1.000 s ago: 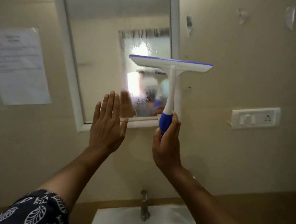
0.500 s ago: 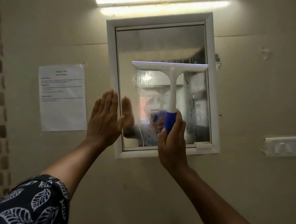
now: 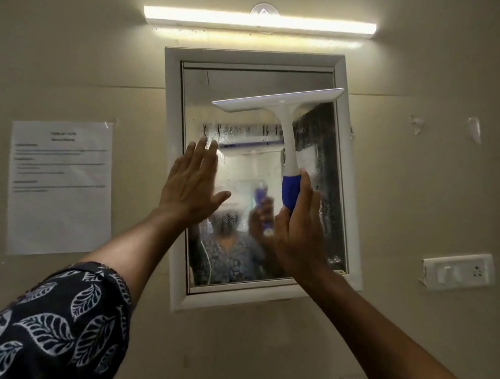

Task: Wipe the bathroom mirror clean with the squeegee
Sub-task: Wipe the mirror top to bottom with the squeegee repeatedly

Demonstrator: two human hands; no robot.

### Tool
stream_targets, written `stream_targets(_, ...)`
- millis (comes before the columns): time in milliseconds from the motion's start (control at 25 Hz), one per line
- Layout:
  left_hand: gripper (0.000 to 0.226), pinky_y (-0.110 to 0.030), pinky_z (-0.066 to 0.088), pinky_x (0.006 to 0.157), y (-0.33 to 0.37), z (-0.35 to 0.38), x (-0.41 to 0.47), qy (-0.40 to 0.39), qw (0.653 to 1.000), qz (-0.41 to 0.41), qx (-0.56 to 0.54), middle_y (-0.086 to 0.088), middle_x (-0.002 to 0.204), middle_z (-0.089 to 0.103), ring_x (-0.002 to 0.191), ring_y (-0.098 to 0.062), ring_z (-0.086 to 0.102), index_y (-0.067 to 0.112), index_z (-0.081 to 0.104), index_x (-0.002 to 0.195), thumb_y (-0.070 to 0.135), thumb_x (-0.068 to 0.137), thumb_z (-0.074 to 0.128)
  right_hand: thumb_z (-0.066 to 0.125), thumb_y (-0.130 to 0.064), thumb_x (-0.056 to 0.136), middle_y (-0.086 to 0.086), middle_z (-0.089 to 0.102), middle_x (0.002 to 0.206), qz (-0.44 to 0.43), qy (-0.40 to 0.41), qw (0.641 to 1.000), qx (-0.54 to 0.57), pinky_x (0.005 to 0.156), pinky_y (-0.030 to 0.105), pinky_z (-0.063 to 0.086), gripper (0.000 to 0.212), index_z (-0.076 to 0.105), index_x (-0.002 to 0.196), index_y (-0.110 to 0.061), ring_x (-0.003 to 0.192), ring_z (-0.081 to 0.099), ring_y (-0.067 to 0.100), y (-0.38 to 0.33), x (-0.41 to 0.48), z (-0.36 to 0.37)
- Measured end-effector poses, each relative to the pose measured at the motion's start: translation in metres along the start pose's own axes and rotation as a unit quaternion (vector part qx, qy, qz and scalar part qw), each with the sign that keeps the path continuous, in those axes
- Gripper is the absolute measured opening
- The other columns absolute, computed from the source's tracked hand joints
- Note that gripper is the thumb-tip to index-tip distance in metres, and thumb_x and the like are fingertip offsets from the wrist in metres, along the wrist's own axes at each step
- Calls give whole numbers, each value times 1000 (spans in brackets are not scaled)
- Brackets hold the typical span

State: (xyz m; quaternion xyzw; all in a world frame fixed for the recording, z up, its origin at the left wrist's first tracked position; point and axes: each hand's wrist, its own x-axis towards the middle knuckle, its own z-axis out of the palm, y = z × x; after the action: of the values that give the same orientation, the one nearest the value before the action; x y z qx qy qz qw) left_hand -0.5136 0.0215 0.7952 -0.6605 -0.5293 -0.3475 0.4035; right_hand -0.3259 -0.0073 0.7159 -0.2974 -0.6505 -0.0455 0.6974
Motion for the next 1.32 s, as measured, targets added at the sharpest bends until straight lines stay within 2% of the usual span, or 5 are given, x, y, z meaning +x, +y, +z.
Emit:
stream_targets(80,108,-41,5,120,6,2,14,-26,999,10,18,-7,158,-11,146,-24,-9,15,-8,150,63,78,57,47,-10,94,10,30,143,-8,8,1000,-6,72,-14,25,63,13,147,-13,95,32,-15,2,11,0)
stream_targets(360,114,-46,26,112,29,10,36,-75,995,-18,63,-8,158,-1,146,-28,4,18,0,150,56,70,71,57,-17,92,4,24,149,-14,-9,999,-50,72,-16,18,77,4,148,-18,129,36,12,10,36,-3)
stream_targets(600,115,-48,33,108,33,10,35,-79,994,-31,68,-7,158,-1,145,-29,3,16,4,150,48,67,77,54,-15,94,4,26,149,-1,-19,999,-33,70,-17,18,71,7,148,-19,125,38,8,16,50,-11)
stream_targets(800,116,-49,32,108,36,10,34,-81,994,-35,68,-8,158,-2,146,-30,3,15,4,150,45,66,79,45,-10,96,12,31,146,-12,18,1000,-2,90,17,35,58,16,146,-14,125,44,23,10,71,-21)
stream_targets(1320,116,-46,34,108,36,10,31,-71,993,-35,83,-6,159,-3,146,-28,4,17,3,150,48,67,77,37,-13,98,15,42,124,-12,22,1000,-4,84,36,52,55,16,148,-22,93,54,21,8,129,-18)
